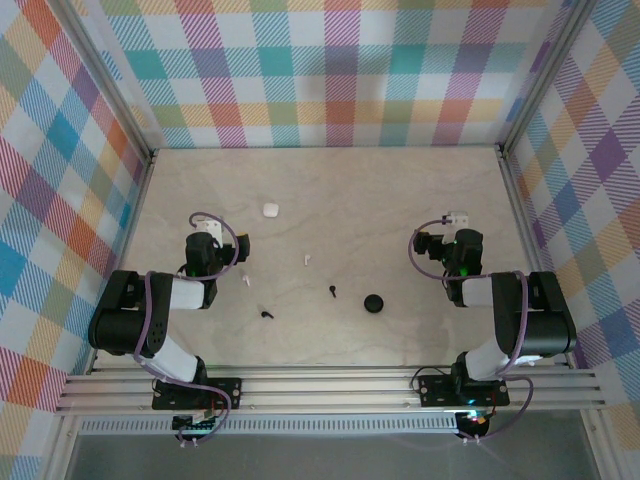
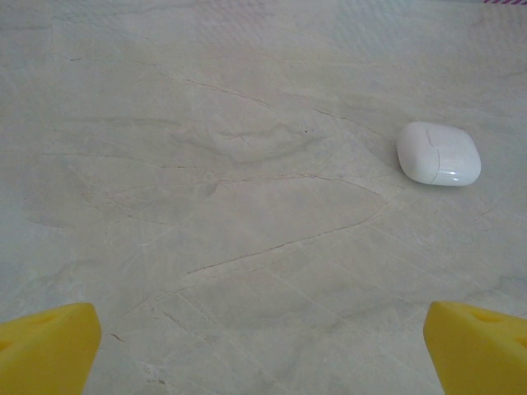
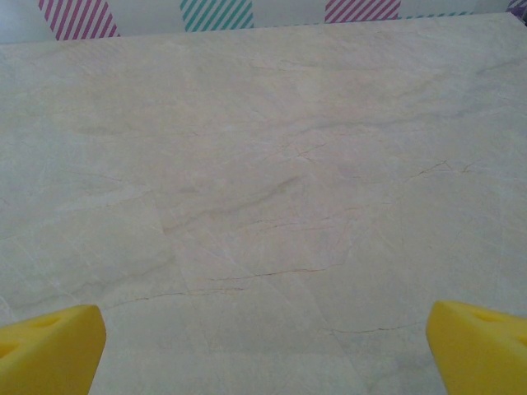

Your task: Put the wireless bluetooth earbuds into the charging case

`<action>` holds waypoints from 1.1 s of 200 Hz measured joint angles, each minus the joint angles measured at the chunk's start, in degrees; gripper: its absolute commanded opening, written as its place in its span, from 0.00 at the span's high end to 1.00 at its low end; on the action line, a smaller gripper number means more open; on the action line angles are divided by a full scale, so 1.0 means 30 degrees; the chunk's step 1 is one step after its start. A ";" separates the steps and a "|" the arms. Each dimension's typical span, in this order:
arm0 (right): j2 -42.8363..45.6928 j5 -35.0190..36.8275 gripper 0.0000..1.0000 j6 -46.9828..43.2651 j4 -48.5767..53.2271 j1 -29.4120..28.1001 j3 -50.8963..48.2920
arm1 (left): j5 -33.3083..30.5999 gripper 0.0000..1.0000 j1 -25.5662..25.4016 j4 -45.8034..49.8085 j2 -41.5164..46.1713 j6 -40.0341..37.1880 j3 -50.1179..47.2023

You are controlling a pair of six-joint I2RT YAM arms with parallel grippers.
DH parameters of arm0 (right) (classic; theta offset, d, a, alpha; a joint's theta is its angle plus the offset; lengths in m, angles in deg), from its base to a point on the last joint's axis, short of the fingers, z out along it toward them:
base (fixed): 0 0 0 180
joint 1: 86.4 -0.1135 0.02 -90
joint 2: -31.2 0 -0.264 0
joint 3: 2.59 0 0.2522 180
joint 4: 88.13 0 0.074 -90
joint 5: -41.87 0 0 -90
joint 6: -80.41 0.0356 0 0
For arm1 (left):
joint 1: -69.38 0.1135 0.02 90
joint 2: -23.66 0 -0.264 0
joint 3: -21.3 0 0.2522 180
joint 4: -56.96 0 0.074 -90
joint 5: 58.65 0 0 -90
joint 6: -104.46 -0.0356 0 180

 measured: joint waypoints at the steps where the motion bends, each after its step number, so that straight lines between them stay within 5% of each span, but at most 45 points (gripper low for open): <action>1: 0.0000 0.0000 0.00 0.0000 0.0000 0.0000 0.0000 | 0.0000 0.00 0.0000 -0.0007 0.0000 0.0000 0.0000; 125: 0.0270 -0.1129 0.00 -0.0240 0.0765 0.0000 0.0073 | -0.0015 0.00 0.0000 0.0510 0.0036 0.0007 0.0102; 220: 0.4233 -0.1290 0.09 0.2878 1.9460 -0.0299 1.0426 | -0.2637 0.00 -0.1953 1.1540 0.5967 0.0656 0.4736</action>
